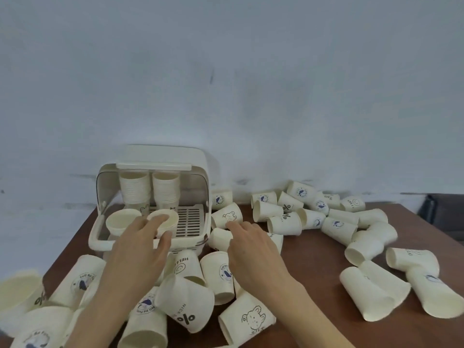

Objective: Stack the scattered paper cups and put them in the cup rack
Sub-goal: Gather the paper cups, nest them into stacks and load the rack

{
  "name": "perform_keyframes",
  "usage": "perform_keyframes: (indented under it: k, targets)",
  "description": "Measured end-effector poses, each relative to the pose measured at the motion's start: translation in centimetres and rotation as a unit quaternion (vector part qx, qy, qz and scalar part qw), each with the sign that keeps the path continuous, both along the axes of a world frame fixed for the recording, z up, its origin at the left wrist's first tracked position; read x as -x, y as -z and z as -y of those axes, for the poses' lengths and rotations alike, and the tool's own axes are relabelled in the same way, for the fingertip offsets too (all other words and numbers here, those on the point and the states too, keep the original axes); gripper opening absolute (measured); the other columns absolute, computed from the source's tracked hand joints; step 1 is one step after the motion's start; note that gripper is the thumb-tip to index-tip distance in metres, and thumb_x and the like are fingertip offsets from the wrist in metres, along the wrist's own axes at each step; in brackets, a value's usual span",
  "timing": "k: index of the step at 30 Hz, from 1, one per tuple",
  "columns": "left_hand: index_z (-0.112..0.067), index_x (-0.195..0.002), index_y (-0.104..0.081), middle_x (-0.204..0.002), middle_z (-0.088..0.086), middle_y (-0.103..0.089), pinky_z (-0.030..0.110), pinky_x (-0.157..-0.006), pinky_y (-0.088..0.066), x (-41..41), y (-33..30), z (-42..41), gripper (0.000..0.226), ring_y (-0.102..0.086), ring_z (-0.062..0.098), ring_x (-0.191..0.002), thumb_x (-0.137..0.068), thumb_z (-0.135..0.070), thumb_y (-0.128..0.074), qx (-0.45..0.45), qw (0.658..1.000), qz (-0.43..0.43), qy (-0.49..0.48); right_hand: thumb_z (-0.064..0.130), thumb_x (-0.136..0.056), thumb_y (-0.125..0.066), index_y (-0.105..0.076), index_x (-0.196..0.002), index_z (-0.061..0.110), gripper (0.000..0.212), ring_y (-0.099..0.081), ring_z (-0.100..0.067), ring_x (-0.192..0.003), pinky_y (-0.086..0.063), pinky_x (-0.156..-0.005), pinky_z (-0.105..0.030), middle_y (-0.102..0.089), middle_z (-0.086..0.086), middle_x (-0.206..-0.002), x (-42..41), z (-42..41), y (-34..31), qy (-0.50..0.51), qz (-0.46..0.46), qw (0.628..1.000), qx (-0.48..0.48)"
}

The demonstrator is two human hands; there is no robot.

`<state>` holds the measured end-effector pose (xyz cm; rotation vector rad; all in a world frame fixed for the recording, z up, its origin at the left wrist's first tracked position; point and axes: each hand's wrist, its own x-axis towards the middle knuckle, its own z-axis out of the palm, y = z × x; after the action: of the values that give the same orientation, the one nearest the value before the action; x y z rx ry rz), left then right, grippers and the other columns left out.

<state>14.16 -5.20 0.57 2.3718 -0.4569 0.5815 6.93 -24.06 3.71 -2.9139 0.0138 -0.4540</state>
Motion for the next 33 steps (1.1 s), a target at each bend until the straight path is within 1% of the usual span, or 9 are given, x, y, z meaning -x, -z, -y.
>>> perform_keyframes:
  k: [2, 6, 10, 15, 19, 22, 26, 30, 33]
  targets:
    - [-0.024, -0.126, -0.06, -0.094, -0.003, -0.054, 0.033, -0.069, -0.046, 1.3, 0.0, 1.3, 0.035, -0.055, 0.016, -0.082, -0.092, -0.029, -0.058, -0.001, 1.0, -0.007, 0.009, 0.01, -0.091, -0.044, -0.044, -0.125, 0.016, 0.035, -0.046, -0.021, -0.104, -0.031, -0.077, -0.026, -0.053, -0.004, -0.115, 1.1, 1.2, 0.0, 0.005, -0.006, 1.0, 0.007]
    - [-0.025, -0.132, -0.055, -0.094, -0.007, -0.051, 0.033, -0.074, -0.048, 3.9, -0.3, 4.2, 0.039, -0.055, 0.014, -0.086, -0.093, -0.03, -0.054, -0.001, 0.999, -0.016, 0.043, 0.012, -0.093, -0.04, -0.044, -0.13, 0.016, 0.037, -0.047, -0.023, -0.108, -0.038, -0.084, -0.031, -0.053, -0.003, -0.116, 3.6, 3.1, 0.0, 0.02, -0.018, 1.0, -0.003]
    - [-0.03, -0.131, -0.054, -0.099, -0.01, -0.052, 0.031, -0.079, -0.048, 6.3, -0.3, 7.0, 0.037, -0.054, 0.011, -0.089, -0.094, -0.031, -0.054, 0.003, 0.997, -0.021, 0.073, 0.013, -0.095, -0.038, -0.046, -0.127, 0.018, 0.034, -0.049, -0.023, -0.101, -0.034, -0.078, -0.03, -0.054, -0.003, -0.112, 6.2, 5.0, 0.1, 0.037, -0.018, 0.999, -0.003]
    - [-0.035, -0.133, -0.05, -0.104, -0.015, -0.049, 0.022, -0.078, -0.043, 8.9, 0.2, 10.7, 0.038, -0.052, 0.006, -0.092, -0.095, -0.034, -0.05, -0.003, 0.993, -0.029, 0.113, 0.018, -0.097, -0.037, -0.045, -0.131, 0.019, 0.034, -0.049, -0.02, -0.104, -0.04, -0.085, -0.032, -0.055, -0.001, -0.113, 9.4, 7.9, 0.3, 0.073, -0.017, 0.997, -0.02]
    - [-0.037, -0.134, -0.048, -0.1, -0.015, -0.045, 0.025, -0.08, -0.044, 10.6, 0.6, 13.4, 0.037, -0.052, 0.006, -0.091, -0.096, -0.035, -0.047, -0.012, 0.987, -0.037, 0.153, 0.02, -0.098, -0.038, -0.046, -0.13, 0.02, 0.034, -0.05, -0.021, -0.107, -0.041, -0.088, -0.033, -0.055, -0.001, -0.114, 11.8, 10.2, 0.8, 0.101, -0.021, 0.994, -0.021]
    - [-0.035, -0.13, -0.052, -0.102, -0.014, -0.046, 0.028, -0.082, -0.045, 11.3, 0.8, 15.2, 0.034, -0.054, 0.007, -0.091, -0.096, -0.035, -0.048, -0.026, 0.982, -0.043, 0.18, 0.02, -0.098, -0.038, -0.047, -0.129, 0.019, 0.032, -0.051, -0.022, -0.107, -0.042, -0.089, -0.034, -0.056, -0.002, -0.114, 13.1, 11.7, 1.2, 0.117, -0.031, 0.992, -0.022]
    - [-0.036, -0.134, -0.049, -0.103, -0.012, -0.048, 0.027, -0.084, -0.045, 12.2, 1.2, 17.2, 0.037, -0.053, 0.008, -0.096, -0.097, -0.036, -0.046, -0.052, 0.976, -0.049, 0.207, 0.019, -0.098, -0.037, -0.047, -0.127, 0.02, 0.03, -0.051, -0.022, -0.108, -0.038, -0.08, -0.032, -0.056, -0.002, -0.114, 14.8, 13.4, 1.5, 0.138, -0.036, 0.99, -0.022]
    - [-0.037, -0.135, -0.047, -0.106, -0.011, -0.049, 0.025, -0.084, -0.045, 13.3, 1.8, 19.6, 0.037, -0.053, 0.008, -0.098, -0.098, -0.036, -0.044, -0.065, 0.967, -0.06, 0.24, 0.018, -0.096, -0.038, -0.05, -0.12, 0.02, 0.027, -0.054, -0.023, -0.101, -0.043, -0.082, -0.034, -0.058, -0.002, -0.107, 16.1, 15.2, 2.0, 0.164, -0.039, 0.985, -0.033]
    - [-0.038, -0.136, -0.045, -0.105, -0.011, -0.046, 0.029, -0.087, -0.045, 14.1, 2.4, 21.6, 0.038, -0.054, 0.009, -0.099, -0.098, -0.036, -0.042, -0.09, 0.958, -0.071, 0.263, 0.016, -0.095, -0.037, -0.05, -0.111, 0.019, 0.021, -0.054, -0.023, -0.096, -0.037, -0.071, -0.032, -0.057, -0.002, -0.101, 16.9, 16.5, 2.2, 0.183, -0.045, 0.981, -0.034]
